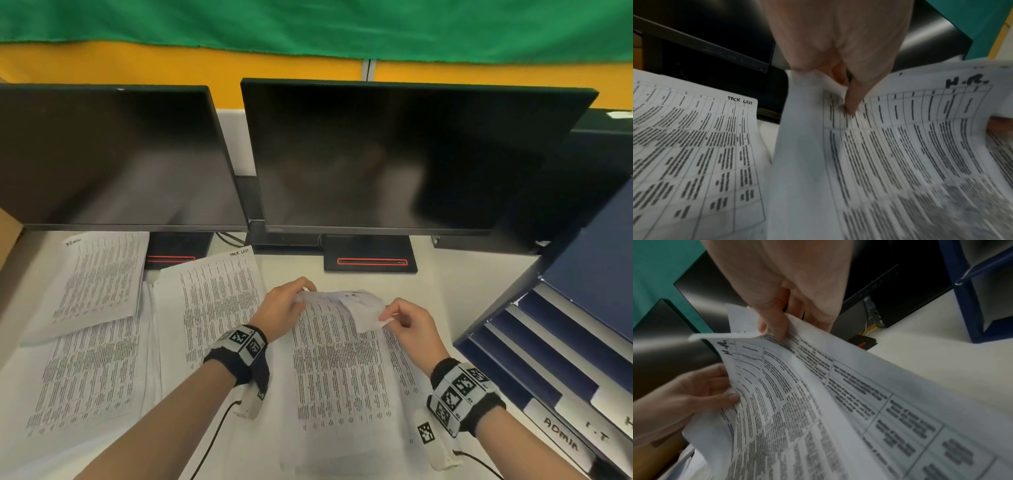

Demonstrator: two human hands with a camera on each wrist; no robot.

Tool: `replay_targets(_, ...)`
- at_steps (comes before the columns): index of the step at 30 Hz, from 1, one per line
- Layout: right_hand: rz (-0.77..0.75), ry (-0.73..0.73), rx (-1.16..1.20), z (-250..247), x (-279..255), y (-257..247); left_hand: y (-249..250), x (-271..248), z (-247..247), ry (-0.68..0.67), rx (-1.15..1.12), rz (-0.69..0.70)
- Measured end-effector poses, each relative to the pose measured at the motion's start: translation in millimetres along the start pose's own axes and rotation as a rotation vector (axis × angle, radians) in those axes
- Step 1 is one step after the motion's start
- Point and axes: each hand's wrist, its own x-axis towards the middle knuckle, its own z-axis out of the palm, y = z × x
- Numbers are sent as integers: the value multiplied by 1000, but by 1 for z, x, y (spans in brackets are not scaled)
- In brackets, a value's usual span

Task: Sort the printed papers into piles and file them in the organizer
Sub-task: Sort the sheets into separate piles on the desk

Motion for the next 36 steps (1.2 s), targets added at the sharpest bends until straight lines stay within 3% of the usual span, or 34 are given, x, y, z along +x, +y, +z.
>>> replay_targets(3,97,40,129,-6,3,2,-3,8,-9,-47,-49,-38)
replay_targets(5,260,195,184,-12,4,14,-7,11,-18,-98,-81,-35)
replay_targets(7,485,302,-12,-16,2,32,-15,13,-29,-170,-109,-33)
replay_targets(9,693,193,-354,-11,-3,47,-27,12,-41,-203,-121,-23)
replay_targets(11,756,48,-631,-1,-7,55,-39,8,-49,-214,-147,-35)
replay_targets(14,709,-25,-769,15,-9,60,-51,-1,-53,-193,-175,-73)
replay_targets(17,638,-102,-718,26,-2,64,-62,-9,-47,-169,-189,-128)
replay_targets(23,694,-150,-782,41,7,59,-66,-22,-36,-140,-234,-170)
replay_targets(25,654,-161,-668,34,7,52,-70,-22,-34,-140,-239,-171)
replay_targets(30,306,120,-474,-18,16,-11,-51,-9,-30,-154,-135,-140)
replay_targets(36,-138,411,-455,-64,7,-108,-13,34,-1,-238,48,-221)
